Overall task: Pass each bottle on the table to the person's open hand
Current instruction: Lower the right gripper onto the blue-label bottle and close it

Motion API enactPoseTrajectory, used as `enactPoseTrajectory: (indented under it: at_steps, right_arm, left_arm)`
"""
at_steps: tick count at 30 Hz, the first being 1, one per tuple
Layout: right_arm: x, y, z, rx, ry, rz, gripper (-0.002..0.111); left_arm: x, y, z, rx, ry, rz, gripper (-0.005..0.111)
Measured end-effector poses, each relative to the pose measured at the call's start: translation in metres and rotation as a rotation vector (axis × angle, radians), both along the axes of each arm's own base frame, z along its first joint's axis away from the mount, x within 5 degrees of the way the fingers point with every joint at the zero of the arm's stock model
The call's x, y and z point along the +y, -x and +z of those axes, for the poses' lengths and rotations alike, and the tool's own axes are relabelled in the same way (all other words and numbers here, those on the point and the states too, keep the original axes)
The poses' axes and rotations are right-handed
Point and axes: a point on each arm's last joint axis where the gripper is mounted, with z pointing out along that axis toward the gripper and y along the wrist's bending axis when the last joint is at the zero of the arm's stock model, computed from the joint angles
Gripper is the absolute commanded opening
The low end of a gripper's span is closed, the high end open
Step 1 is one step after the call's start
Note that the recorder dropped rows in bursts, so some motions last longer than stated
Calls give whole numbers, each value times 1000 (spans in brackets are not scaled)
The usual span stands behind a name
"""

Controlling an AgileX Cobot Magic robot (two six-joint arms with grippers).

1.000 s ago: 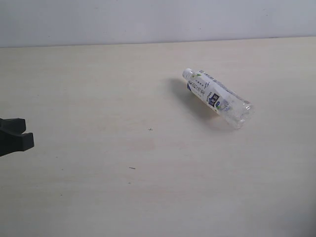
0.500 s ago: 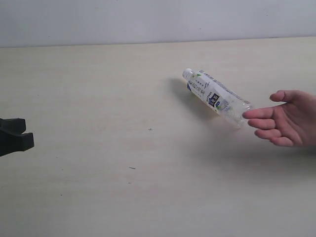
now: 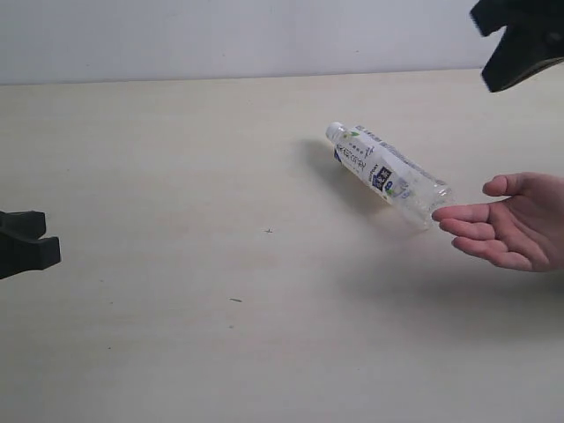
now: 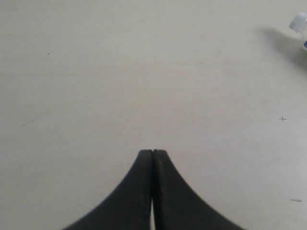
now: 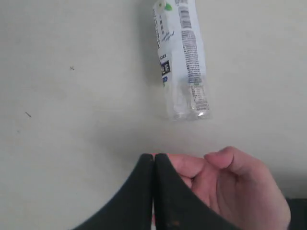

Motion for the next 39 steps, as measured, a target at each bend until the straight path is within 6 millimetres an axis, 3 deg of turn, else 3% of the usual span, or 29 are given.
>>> enactPoseTrajectory:
  at_steps: [1,5,7,9,12,17,19,31,39]
  right_arm:
    - [9,-26,-11,29,16,18,0]
    - [28,-87,-33,21,32,66,0]
    - [34,-104,-43,15,39,92,3]
    - [37,-114,-55,21,65,136,13]
    - [49,-116,-72,37,126,200,32]
    - [74,-111,-94,64,193,291,80]
    - [82,-109,-101,66,223,328,87]
    - [88,-118,-162,172,332,356,88]
    - [90,-123,-189,204,345,360,88]
  left_arm:
    - [0,0,0,0,0,0,0]
    - [0,0,0,0,0,0,0]
    - [0,0,0,0,0,0,0]
    - [0,0,0,0,0,0,0]
    - [0,0,0,0,0,0,0]
    - [0,0,0,0,0,0,0]
    - [0,0,0,0,0,0,0]
    - [0,0,0,0,0,0,0]
    - [0,0,0,0,0,0,0]
